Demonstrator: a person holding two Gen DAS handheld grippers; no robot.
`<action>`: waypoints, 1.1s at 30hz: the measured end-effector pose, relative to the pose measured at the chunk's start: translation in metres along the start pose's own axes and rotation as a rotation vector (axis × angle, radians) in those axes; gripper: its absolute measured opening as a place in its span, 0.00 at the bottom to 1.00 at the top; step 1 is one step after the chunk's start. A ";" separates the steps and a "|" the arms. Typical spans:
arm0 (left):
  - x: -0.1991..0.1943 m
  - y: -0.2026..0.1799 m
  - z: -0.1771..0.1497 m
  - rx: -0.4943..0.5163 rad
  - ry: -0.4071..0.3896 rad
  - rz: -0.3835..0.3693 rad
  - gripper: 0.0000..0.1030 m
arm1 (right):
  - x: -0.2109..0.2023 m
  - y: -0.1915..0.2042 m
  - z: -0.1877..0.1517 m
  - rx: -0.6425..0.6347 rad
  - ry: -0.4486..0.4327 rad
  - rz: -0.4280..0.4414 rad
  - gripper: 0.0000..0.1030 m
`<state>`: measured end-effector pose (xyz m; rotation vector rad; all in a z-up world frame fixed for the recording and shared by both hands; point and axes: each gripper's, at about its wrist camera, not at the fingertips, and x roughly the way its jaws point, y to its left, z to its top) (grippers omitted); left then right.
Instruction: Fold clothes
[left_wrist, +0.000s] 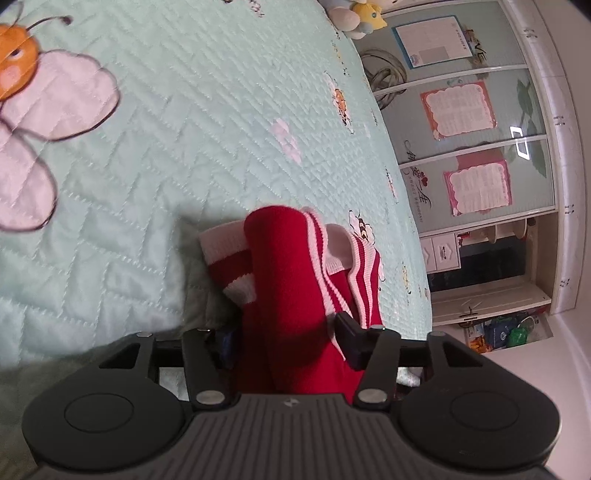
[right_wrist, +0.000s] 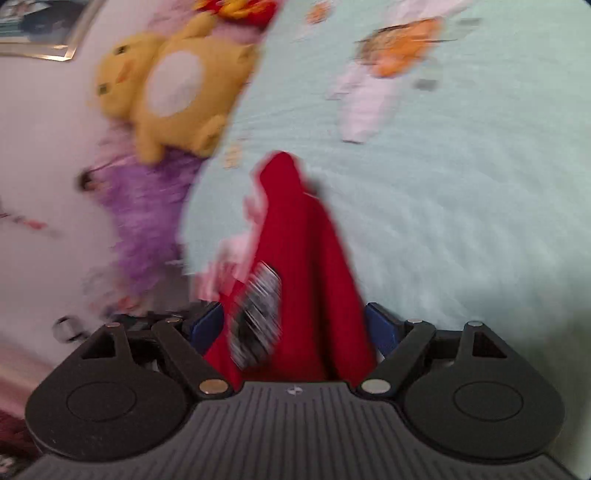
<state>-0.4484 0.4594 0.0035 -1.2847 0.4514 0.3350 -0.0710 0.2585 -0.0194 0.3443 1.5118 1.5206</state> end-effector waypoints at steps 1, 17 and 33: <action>0.002 -0.002 0.001 0.017 0.002 0.004 0.57 | 0.008 -0.001 0.008 0.003 0.030 0.030 0.82; 0.005 -0.085 -0.012 0.387 0.010 -0.164 0.32 | -0.040 0.054 -0.054 -0.088 -0.286 0.031 0.32; 0.121 -0.248 -0.056 0.602 0.356 -0.362 0.32 | -0.256 0.081 -0.213 0.032 -0.876 -0.040 0.29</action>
